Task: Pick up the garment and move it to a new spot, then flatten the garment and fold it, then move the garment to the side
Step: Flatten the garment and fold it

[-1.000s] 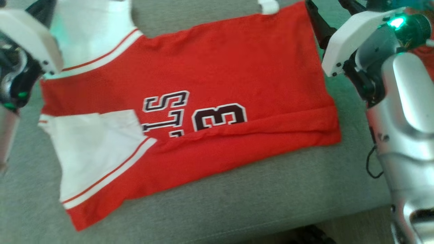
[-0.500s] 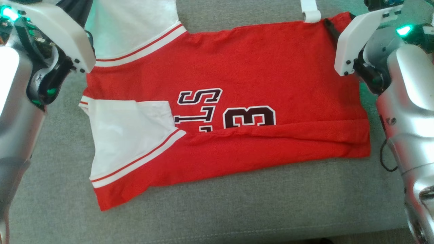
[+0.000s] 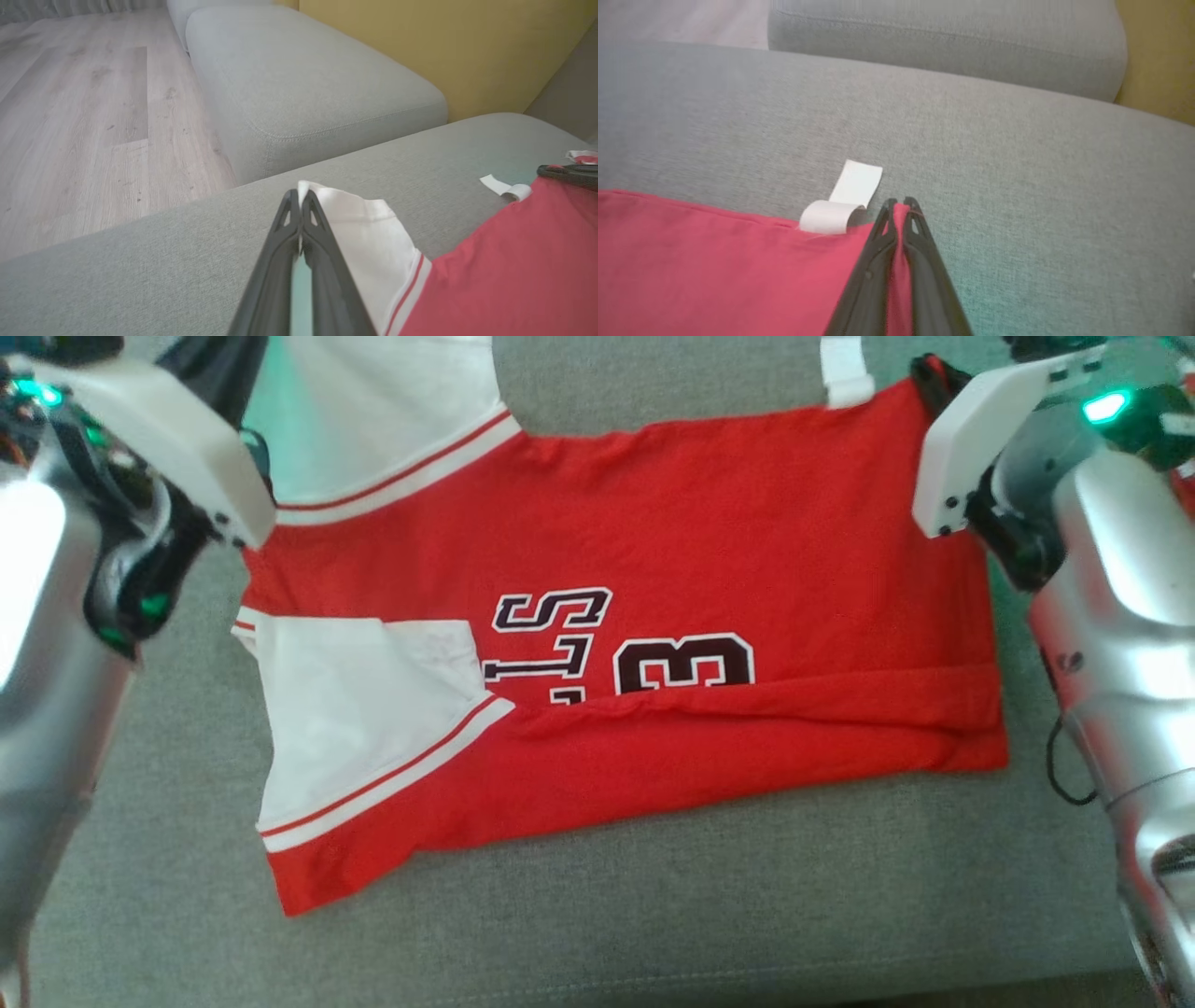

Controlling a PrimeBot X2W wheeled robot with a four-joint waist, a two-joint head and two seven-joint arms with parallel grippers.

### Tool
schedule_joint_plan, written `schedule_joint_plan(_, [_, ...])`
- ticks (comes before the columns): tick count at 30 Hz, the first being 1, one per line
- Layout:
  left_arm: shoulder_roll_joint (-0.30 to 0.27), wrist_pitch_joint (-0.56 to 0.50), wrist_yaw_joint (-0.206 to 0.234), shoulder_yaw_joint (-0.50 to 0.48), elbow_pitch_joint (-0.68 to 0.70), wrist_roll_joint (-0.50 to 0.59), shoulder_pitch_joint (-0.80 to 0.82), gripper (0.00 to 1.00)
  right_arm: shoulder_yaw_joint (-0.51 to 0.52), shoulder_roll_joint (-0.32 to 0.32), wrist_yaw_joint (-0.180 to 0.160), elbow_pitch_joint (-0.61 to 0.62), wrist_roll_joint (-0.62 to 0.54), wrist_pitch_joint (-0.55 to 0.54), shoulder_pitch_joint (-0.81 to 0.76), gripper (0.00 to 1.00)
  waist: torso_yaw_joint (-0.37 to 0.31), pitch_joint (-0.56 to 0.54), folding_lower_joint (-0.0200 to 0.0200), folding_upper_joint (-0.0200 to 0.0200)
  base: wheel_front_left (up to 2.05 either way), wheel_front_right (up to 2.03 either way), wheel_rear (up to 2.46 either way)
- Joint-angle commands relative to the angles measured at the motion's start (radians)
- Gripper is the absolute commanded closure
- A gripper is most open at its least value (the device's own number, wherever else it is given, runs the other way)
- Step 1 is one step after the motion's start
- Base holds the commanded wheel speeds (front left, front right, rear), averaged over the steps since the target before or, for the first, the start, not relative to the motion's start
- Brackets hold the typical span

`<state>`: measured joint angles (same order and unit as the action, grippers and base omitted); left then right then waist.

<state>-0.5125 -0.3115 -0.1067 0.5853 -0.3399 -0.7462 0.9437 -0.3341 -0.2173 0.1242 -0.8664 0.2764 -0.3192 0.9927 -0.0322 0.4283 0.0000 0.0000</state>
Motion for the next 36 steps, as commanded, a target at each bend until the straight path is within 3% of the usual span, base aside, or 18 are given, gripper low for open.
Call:
schedule_joint_plan(1, [-0.056, 0.015, -0.005, -0.047, 0.049, -0.008, 0.000, 1.00, -0.024, 0.002, 0.007, 0.043, 0.016, 0.025, -0.009, 1.00, -0.004, -0.025, 0.0000, 0.0000, 0.00, 0.00, 0.00])
schedule_joint_plan(8, [-0.126, 0.041, 0.032, -0.062, 0.241, -0.046, -0.204, 1.00, -0.091, -0.065, 0.007, 0.137, 0.109, 0.114, -0.158, 1.00, 0.005, -0.121, 0.0000, 0.0000, 0.00, 0.00, 0.00])
schedule_joint_plan(17, [-0.206, 0.088, 0.171, -0.113, 0.497, -0.109, -0.537, 1.00, -0.067, -0.139, 0.007, 0.315, 0.165, 0.137, -0.376, 1.00, 0.020, -0.231, 0.0000, 0.0000, 0.00, 0.00, 0.00])
schedule_joint_plan(24, [-0.172, 0.159, 0.224, -0.097, 0.566, -0.138, -0.722, 1.00, 0.014, -0.145, 0.007, 0.400, 0.144, 0.110, -0.509, 1.00, 0.032, -0.257, 0.0000, 0.0000, 0.00, 0.00, 0.00])
schedule_joint_plan(34, [-0.101, 0.237, 0.227, -0.043, 0.497, -0.138, -0.831, 1.00, 0.115, -0.095, 0.007, 0.452, 0.082, 0.107, -0.645, 1.00, 0.043, -0.284, 0.0000, 0.0000, 0.00, 0.00, 0.00])
schedule_joint_plan(35, [-0.096, 0.243, 0.225, -0.038, 0.483, -0.136, -0.835, 1.00, 0.126, -0.089, 0.007, 0.454, 0.077, 0.111, -0.656, 0.82, 0.043, -0.289, 0.0000, 0.0000, 0.00, 0.00, 0.00])
schedule_joint_plan(36, [-0.091, 0.249, 0.225, -0.033, 0.469, -0.132, -0.839, 0.81, 0.140, -0.081, 0.007, 0.454, 0.072, 0.118, -0.667, 0.55, 0.043, -0.294, 0.0000, 0.0000, 0.00, 0.00, 0.00])
